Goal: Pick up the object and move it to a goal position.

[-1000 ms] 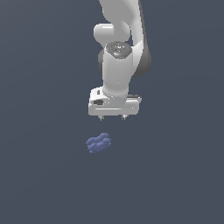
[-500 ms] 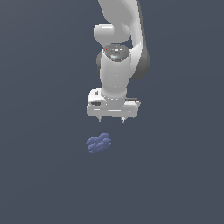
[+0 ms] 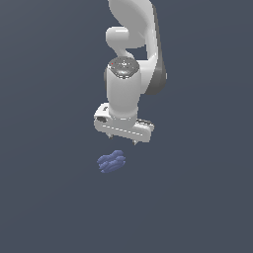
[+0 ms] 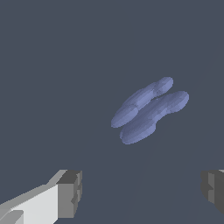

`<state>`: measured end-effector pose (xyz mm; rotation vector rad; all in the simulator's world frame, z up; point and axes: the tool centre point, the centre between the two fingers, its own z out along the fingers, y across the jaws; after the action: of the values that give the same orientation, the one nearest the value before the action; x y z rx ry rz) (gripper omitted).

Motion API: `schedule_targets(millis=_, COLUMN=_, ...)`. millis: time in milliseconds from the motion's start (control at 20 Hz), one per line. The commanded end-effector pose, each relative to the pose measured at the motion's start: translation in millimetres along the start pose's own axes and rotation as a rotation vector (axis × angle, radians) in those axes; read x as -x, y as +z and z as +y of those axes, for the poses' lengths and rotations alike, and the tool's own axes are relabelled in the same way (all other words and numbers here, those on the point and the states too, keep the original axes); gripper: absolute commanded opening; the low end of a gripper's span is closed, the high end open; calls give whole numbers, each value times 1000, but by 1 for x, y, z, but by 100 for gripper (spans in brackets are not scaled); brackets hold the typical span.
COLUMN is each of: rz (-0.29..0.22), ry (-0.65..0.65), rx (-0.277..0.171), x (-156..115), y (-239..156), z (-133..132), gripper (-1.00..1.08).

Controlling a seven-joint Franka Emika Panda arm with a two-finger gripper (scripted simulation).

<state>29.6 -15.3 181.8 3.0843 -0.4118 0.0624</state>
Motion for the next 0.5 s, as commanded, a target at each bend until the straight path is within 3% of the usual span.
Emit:
schedule_targets(millis=0, rz=-5, ry=81, rx=-2, x=-5, y=3, z=3, gripper=100)
schedule_targets(millis=450, rz=-23, ry=368, rx=-7, x=-24, y=16, z=14, gripper=100)
